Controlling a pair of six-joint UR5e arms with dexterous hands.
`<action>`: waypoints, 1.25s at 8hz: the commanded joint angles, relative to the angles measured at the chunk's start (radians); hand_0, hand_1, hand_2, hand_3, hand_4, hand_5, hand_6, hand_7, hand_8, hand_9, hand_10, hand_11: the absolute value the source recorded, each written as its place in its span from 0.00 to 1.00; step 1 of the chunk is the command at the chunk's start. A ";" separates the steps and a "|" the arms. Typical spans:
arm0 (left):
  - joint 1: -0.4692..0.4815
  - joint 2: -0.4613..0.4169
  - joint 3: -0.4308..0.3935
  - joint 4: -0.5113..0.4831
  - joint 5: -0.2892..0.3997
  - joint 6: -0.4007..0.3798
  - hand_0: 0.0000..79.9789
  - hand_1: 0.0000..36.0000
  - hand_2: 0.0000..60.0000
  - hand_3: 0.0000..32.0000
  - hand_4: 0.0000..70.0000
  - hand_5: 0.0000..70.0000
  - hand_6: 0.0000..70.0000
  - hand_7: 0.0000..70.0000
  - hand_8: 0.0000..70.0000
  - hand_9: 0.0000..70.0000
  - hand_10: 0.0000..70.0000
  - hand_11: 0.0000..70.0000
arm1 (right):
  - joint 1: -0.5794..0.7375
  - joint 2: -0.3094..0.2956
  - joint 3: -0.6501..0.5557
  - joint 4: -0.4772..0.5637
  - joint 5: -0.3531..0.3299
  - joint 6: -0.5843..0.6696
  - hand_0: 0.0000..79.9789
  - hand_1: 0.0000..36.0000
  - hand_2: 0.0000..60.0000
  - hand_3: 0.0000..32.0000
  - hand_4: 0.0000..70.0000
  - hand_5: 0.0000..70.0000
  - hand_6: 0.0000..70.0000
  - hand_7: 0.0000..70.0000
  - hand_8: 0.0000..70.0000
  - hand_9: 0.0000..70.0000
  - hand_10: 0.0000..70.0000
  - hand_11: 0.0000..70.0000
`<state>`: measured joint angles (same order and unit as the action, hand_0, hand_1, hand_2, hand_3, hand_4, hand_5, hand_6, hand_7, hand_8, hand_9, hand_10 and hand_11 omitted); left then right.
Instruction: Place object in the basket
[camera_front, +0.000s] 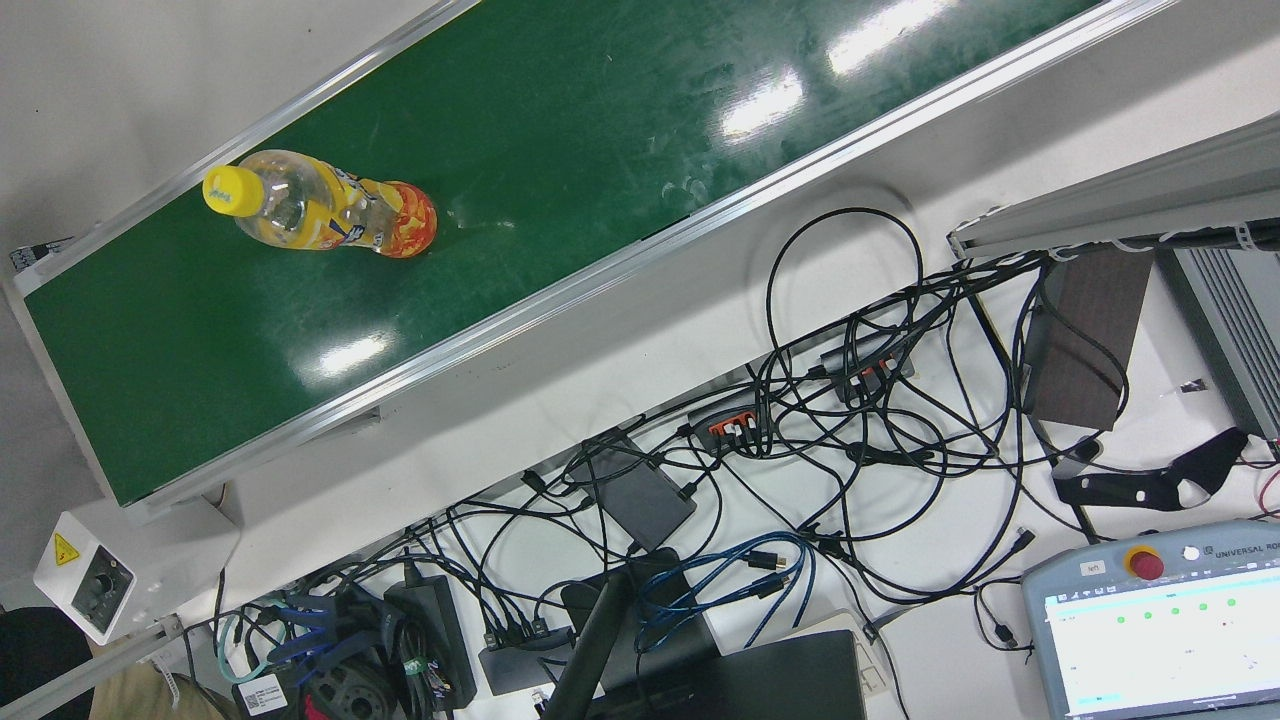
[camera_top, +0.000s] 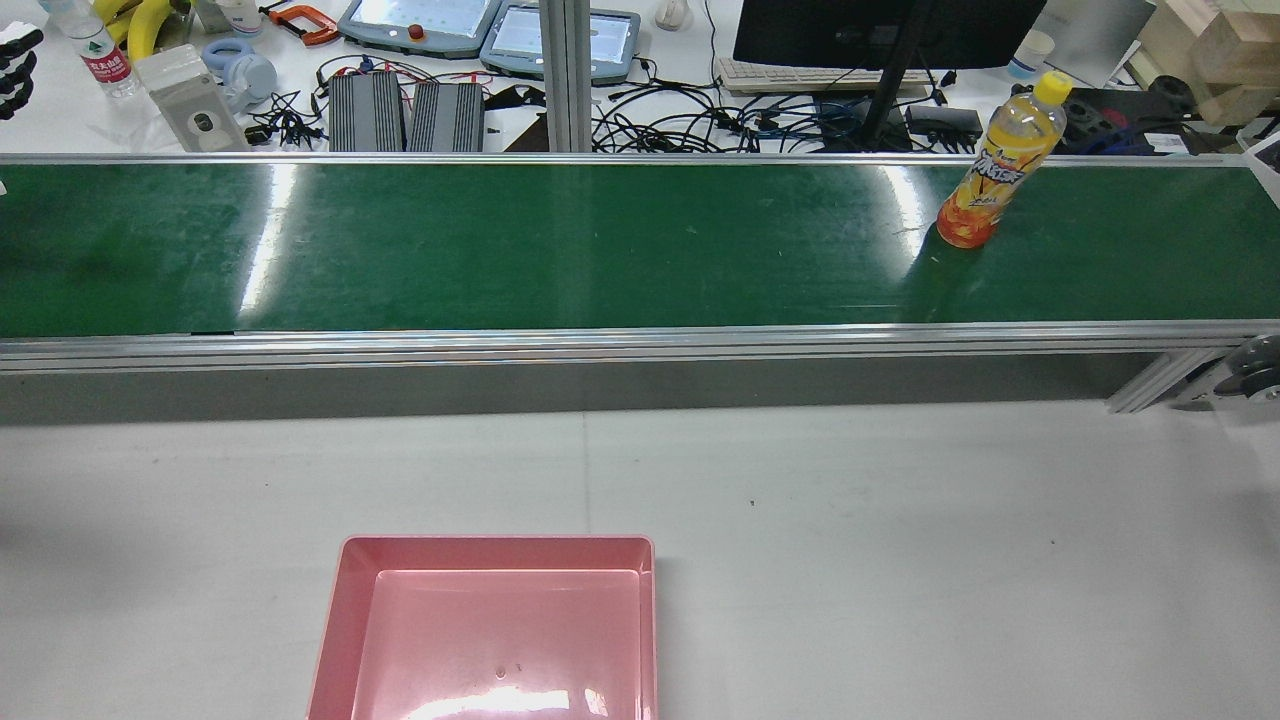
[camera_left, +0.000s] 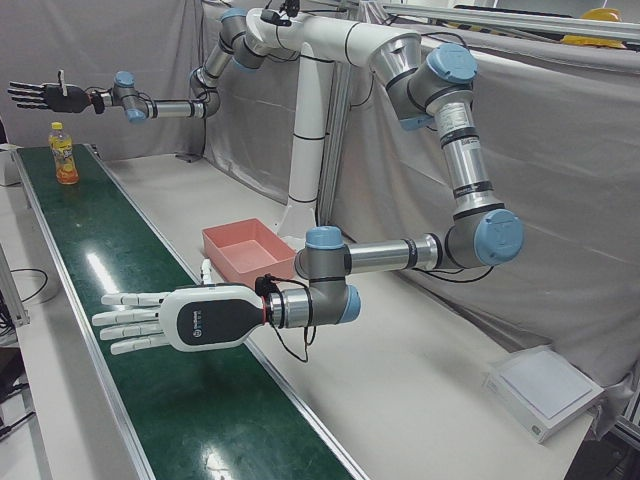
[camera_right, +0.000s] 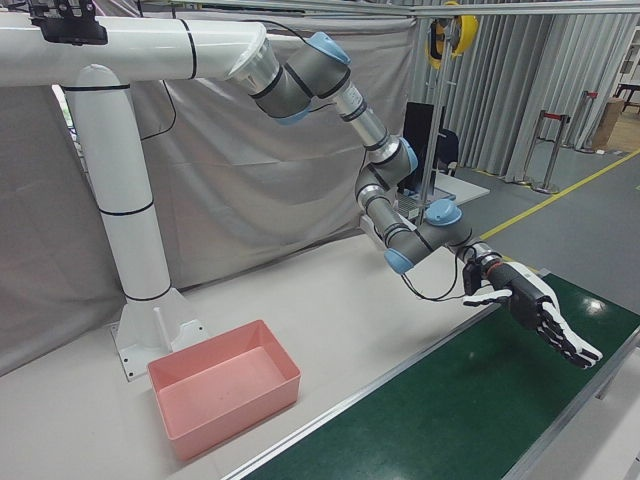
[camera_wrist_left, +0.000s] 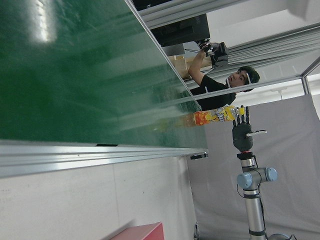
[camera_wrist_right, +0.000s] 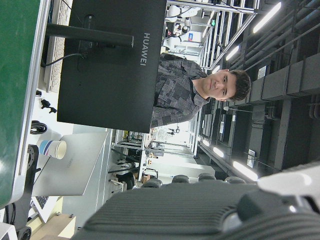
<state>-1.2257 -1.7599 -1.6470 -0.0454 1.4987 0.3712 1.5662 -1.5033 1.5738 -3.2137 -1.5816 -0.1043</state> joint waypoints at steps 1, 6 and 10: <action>0.002 -0.003 0.000 0.001 0.000 0.000 0.72 0.32 0.00 0.00 0.17 0.19 0.00 0.00 0.02 0.02 0.00 0.00 | 0.000 0.000 0.000 0.000 0.000 0.000 0.00 0.00 0.00 0.00 0.00 0.00 0.00 0.00 0.00 0.00 0.00 0.00; 0.002 -0.004 0.000 0.001 0.000 0.000 0.71 0.31 0.00 0.00 0.16 0.22 0.00 0.00 0.03 0.04 0.00 0.00 | 0.000 0.000 0.000 0.000 0.000 0.000 0.00 0.00 0.00 0.00 0.00 0.00 0.00 0.00 0.00 0.00 0.00 0.00; 0.002 -0.013 0.003 0.010 0.000 0.002 0.71 0.30 0.00 0.00 0.18 0.23 0.00 0.01 0.03 0.03 0.00 0.00 | 0.000 0.000 0.000 0.000 0.000 0.000 0.00 0.00 0.00 0.00 0.00 0.00 0.00 0.00 0.00 0.00 0.00 0.00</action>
<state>-1.2235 -1.7641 -1.6475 -0.0439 1.4987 0.3712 1.5662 -1.5033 1.5738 -3.2137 -1.5815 -0.1043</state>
